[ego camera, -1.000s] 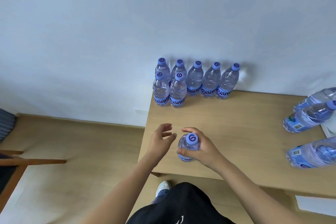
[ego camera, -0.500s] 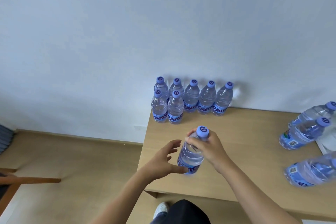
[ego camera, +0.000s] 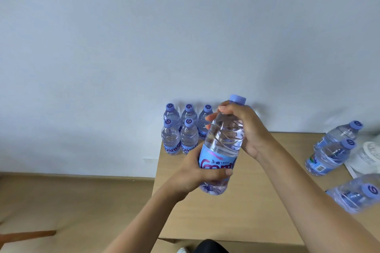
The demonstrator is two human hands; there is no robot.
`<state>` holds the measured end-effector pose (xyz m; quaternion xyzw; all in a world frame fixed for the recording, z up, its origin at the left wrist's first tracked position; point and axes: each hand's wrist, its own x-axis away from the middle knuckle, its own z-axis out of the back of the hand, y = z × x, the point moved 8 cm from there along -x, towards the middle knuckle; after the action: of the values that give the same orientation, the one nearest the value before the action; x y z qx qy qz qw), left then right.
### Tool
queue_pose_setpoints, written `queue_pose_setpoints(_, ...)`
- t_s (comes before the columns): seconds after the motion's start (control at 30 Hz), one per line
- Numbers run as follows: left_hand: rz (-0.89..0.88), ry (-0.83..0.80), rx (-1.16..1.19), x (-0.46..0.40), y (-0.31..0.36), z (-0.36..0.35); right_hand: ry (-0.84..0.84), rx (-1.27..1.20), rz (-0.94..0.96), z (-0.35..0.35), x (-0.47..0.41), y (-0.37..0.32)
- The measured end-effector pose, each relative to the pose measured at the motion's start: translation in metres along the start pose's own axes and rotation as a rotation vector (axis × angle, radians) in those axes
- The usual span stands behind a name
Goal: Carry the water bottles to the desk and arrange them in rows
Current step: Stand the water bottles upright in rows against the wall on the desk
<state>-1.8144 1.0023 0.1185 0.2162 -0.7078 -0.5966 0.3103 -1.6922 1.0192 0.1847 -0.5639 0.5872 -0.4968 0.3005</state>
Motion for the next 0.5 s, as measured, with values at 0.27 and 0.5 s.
queue_pose_setpoints(0.27,0.011,0.154,-0.019,-0.002,0.004,0.009,0.293,0.086,0.101,0.003,0.008,0.008)
queue_pose_setpoints(0.5,-0.012,0.109,-0.033,0.001,0.009,0.007,0.363,0.034,0.137,0.006,0.006,0.003)
